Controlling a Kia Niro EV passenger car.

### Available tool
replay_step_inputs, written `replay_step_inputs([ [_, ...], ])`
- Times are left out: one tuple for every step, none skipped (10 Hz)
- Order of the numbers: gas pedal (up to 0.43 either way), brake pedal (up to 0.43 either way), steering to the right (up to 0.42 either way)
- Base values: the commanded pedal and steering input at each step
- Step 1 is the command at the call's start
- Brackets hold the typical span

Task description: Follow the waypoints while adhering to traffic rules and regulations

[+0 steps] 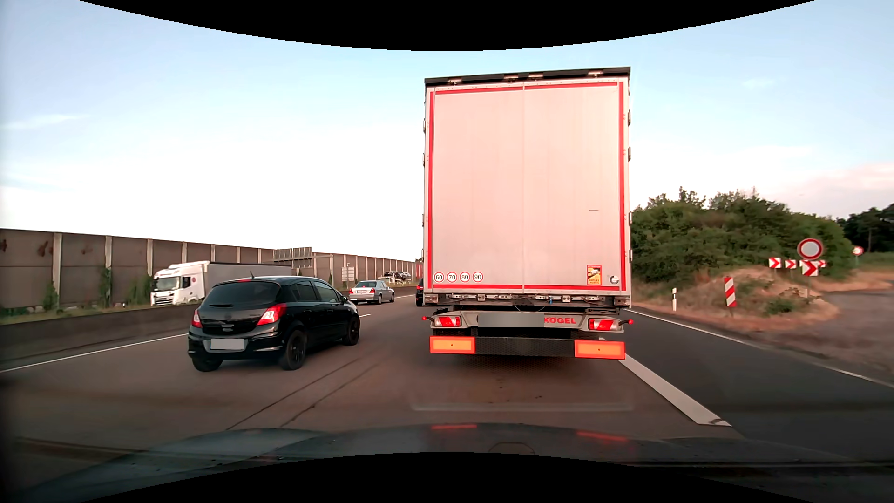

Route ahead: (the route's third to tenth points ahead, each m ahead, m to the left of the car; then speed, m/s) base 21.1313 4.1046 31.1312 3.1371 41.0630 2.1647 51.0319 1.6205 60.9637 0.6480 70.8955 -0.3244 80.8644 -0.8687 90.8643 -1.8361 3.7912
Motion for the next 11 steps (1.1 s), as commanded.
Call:
replay_step_inputs([
  [0.000,0.079,0.047],
  [0.000,0.079,0.046],
  [0.000,0.079,0.046],
  [0.000,0.061,0.045],
  [0.000,0.018,0.044],
  [0.000,0.000,0.041],
  [0.000,0.000,0.035],
  [0.000,0.000,0.032],
  [0.000,0.000,0.032],
  [0.000,0.000,0.031],
  [0.000,0.000,0.028],
])
